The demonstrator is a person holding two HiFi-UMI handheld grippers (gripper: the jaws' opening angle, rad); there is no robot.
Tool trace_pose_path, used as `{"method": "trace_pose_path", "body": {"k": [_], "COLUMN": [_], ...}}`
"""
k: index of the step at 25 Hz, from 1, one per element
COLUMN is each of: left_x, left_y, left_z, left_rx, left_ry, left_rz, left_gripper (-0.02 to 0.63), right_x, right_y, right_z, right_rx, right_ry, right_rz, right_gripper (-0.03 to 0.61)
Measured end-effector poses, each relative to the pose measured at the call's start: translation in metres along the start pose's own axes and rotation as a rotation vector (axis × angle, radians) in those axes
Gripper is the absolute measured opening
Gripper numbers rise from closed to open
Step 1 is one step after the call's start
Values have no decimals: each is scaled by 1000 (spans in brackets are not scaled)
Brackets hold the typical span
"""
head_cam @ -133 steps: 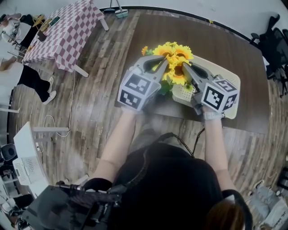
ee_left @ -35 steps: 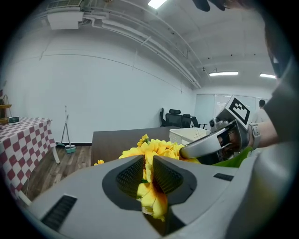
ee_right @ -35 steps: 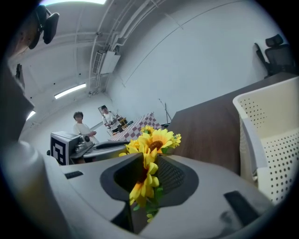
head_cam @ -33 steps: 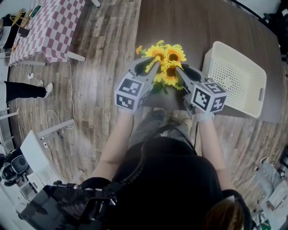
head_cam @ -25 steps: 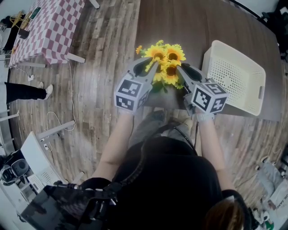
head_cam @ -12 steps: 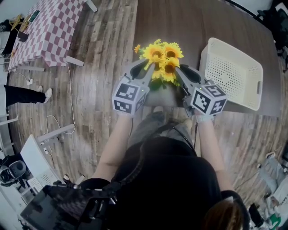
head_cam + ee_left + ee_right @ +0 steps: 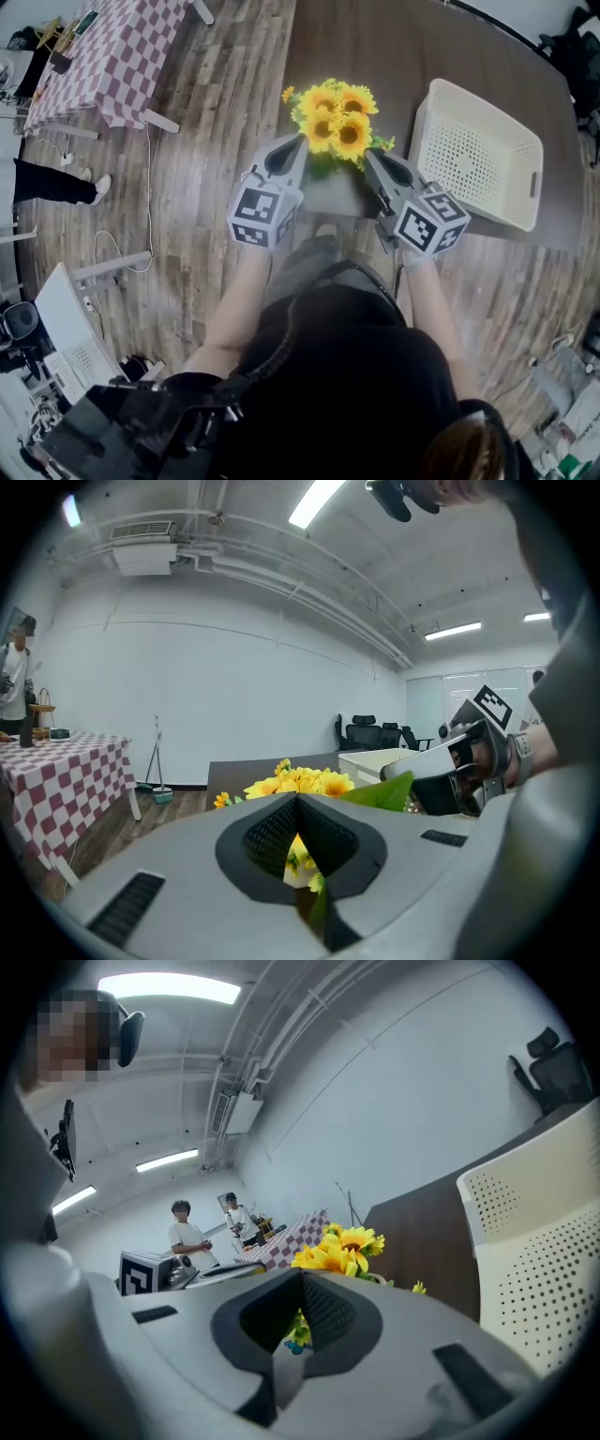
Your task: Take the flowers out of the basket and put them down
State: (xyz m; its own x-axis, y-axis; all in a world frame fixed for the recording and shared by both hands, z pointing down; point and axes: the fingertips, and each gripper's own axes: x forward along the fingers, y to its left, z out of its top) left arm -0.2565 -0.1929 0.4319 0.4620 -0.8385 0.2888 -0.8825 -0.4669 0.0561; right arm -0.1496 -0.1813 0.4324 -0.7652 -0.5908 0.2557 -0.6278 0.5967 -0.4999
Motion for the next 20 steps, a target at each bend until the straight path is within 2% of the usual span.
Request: {"method": "trace_pose_path", "body": {"k": [6,12,20], "left_x": [-16,-42,-82], "left_y": [-26,-84,-177], "left_z": [-2,-10,-29], "left_rx": [-8,-69,-150], "left_ry": [-6,-16,-69], "left_rz": [60,87,77], "left_gripper": [0,0,0], "right_x": [-27,-80,-158], "right_y": [15,40,62], "right_z": [-8,-32,-70], "right_rx": [-9,-32,-50], "right_ry": [-8,6,6], "right_rz": [106,188,212], "right_gripper": [3,2,2]}}
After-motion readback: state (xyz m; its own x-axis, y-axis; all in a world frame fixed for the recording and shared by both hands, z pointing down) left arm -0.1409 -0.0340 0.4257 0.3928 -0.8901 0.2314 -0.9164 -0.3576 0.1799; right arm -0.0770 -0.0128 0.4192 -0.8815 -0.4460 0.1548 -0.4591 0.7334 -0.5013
